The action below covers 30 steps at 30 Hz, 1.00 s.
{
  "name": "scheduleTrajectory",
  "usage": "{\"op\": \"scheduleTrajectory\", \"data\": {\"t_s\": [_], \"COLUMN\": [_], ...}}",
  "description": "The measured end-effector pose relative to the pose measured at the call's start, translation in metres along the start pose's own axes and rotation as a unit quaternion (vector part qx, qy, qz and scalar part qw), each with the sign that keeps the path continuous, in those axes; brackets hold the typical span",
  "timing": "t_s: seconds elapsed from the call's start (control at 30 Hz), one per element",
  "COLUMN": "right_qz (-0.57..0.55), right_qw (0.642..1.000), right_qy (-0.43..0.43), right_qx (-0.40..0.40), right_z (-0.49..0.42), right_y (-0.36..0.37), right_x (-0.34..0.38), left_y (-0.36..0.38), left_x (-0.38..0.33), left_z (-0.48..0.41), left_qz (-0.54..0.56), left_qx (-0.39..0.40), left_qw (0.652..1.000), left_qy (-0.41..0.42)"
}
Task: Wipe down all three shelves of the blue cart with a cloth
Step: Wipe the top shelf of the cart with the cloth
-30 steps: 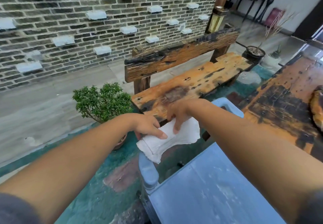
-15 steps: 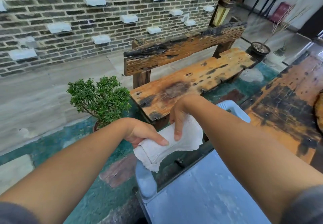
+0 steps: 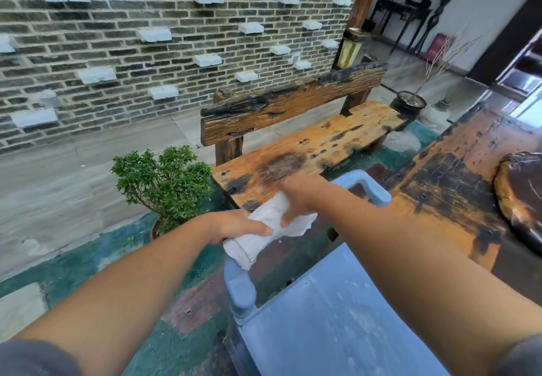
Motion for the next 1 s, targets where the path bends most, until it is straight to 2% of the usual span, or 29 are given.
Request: {"op": "scheduleTrajectory", "data": {"t_s": [0.1, 0.2, 0.33, 0.47, 0.53, 0.73, 1.0], "right_qz": [0.001, -0.028, -0.067, -0.106, -0.14, -0.228, -0.283], "right_qw": [0.997, 0.992, 0.986, 0.981, 0.974, 0.953, 0.935], "right_qy": [0.02, 0.028, 0.01, 0.019, 0.03, 0.053, 0.112], "right_qx": [-0.077, -0.119, -0.15, -0.163, -0.173, -0.192, -0.183], "right_z": [0.023, 0.048, 0.088, 0.132, 0.158, 0.247, 0.328], "right_y": [-0.001, 0.005, 0.007, 0.014, 0.017, 0.04, 0.108], "right_x": [0.003, 0.001, 0.002, -0.007, -0.017, -0.052, -0.086], "left_y": [-0.005, -0.007, 0.003, 0.017, 0.03, 0.092, 0.196], "left_x": [-0.017, -0.033, -0.051, -0.079, -0.097, -0.137, -0.155], "left_z": [0.012, 0.029, 0.06, 0.088, 0.098, 0.109, 0.09], "left_qz": [-0.151, -0.279, -0.366, -0.456, -0.467, -0.434, -0.476], "left_qx": [-0.063, -0.166, -0.261, -0.296, -0.283, -0.16, -0.005], "left_qw": [0.985, 0.941, 0.887, 0.833, 0.828, 0.869, 0.863], "left_qy": [0.055, 0.093, 0.103, 0.103, 0.129, 0.175, 0.171]}}
Point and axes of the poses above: each hand's wrist, its own z-axis away from the middle knuckle, its own y-axis out of the palm, x = y × z, the point moved 9 cm from there along -z, towards the middle knuckle, and after that the axes turned 2 degrees about x, right-handed, at the moved point
